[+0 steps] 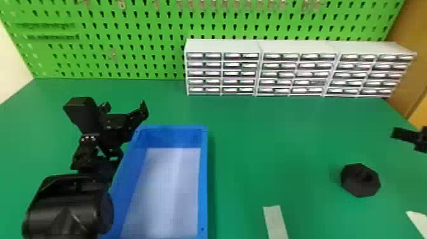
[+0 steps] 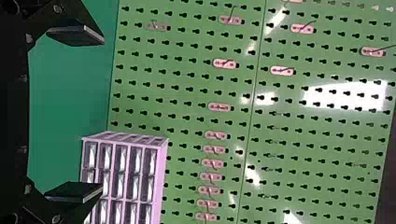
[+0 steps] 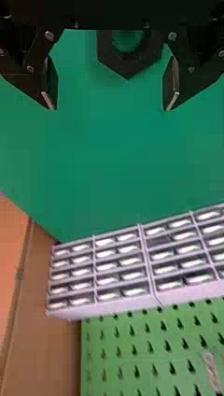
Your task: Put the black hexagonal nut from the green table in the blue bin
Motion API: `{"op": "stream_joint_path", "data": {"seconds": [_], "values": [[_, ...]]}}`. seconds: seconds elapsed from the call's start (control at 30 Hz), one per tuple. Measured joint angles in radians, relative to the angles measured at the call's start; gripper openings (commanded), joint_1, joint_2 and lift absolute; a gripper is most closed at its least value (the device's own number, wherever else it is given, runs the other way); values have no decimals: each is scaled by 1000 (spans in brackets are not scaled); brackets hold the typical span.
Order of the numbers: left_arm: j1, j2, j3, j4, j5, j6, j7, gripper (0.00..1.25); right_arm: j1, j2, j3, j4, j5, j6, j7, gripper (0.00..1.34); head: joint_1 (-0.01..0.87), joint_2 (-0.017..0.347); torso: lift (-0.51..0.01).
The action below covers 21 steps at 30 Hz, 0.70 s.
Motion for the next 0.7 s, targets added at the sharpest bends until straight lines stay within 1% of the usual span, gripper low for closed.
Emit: {"op": "stream_joint_path", "data": {"seconds": [0.13, 0.23, 0.4, 0.57, 0.7], "values": [[0, 0, -2, 0, -1, 1, 0, 1075, -12, -20, 7, -1, 22, 73, 0, 936, 686, 51, -97], [0, 0, -3, 0, -1, 1, 0, 1075, -18, -31, 9, 0, 38, 94, 0, 936, 686, 51, -97], [1, 0, -4, 0, -1, 1, 0, 1075, -24, -40, 2, 9, 60, 100, 0, 936, 686, 51, -97], [1, 0, -4, 0, 1, 1, 0, 1075, -27, -47, -7, 44, 75, 100, 0, 937, 686, 51, -97], [2, 0, -4, 0, 2, 1, 0, 1075, -27, -58, -9, 82, 61, 100, 0, 937, 686, 51, -97]]}}
